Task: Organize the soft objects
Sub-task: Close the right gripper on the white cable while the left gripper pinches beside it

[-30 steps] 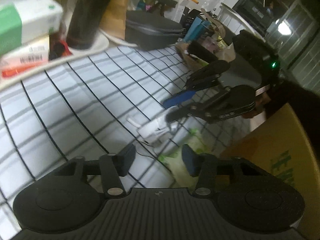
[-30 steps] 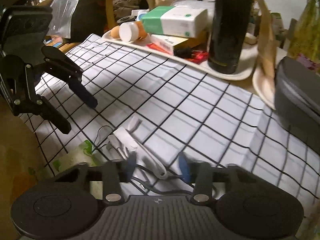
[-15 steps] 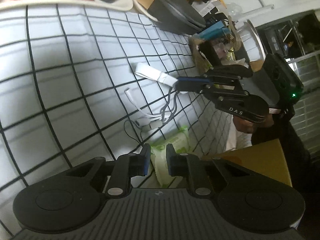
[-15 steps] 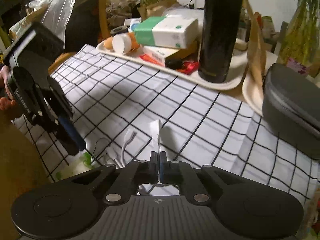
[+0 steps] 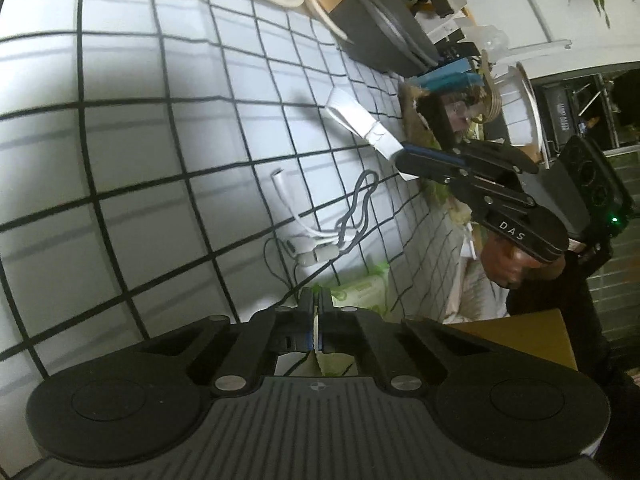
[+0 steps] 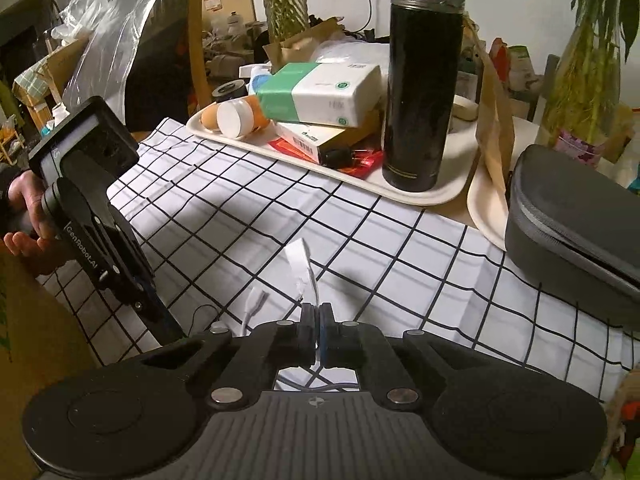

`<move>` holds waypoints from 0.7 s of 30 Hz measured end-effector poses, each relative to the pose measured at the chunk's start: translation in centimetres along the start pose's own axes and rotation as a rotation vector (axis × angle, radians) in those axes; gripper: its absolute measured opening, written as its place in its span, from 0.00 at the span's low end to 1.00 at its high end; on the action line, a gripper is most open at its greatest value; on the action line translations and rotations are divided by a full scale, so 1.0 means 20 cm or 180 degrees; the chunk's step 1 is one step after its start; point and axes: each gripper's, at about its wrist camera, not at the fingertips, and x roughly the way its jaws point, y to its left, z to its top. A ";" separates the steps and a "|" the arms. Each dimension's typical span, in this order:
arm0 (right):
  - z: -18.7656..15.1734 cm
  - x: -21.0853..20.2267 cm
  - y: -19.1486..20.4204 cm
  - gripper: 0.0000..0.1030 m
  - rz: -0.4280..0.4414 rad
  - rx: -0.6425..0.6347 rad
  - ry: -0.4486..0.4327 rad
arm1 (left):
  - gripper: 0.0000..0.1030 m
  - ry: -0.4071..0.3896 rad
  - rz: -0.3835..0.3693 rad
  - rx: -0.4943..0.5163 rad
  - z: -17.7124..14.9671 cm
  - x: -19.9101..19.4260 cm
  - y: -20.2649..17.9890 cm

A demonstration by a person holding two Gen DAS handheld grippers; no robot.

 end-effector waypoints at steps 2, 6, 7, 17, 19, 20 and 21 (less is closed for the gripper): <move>0.00 0.00 0.00 0.04 -0.0013 0.0010 0.0000 | 0.01 -0.0024 0.0035 0.0111 0.00 -0.01 -0.03; 0.00 -0.02 0.00 0.04 -0.0056 0.0000 0.0002 | 0.00 -0.0109 0.0182 0.0273 0.00 -0.10 -0.07; -0.01 -0.02 -0.01 0.04 -0.0066 0.0009 -0.0003 | 0.00 -0.0145 0.0247 0.0253 0.00 -0.12 -0.07; -0.01 -0.11 0.00 0.04 -0.0172 0.0049 -0.0081 | 0.00 -0.0714 0.0838 -0.0140 -0.09 -0.50 0.01; -0.01 -0.14 0.00 0.04 -0.0197 0.0057 -0.0097 | 0.00 -0.0821 0.0984 -0.0158 -0.11 -0.56 0.03; 0.00 -0.14 0.01 0.04 -0.0215 0.0062 -0.0107 | 0.00 -0.0870 0.1063 -0.0200 -0.13 -0.59 0.04; 0.00 -0.15 0.01 0.04 -0.0224 0.0075 -0.0121 | 0.01 -0.0910 0.1121 -0.0249 -0.14 -0.62 0.05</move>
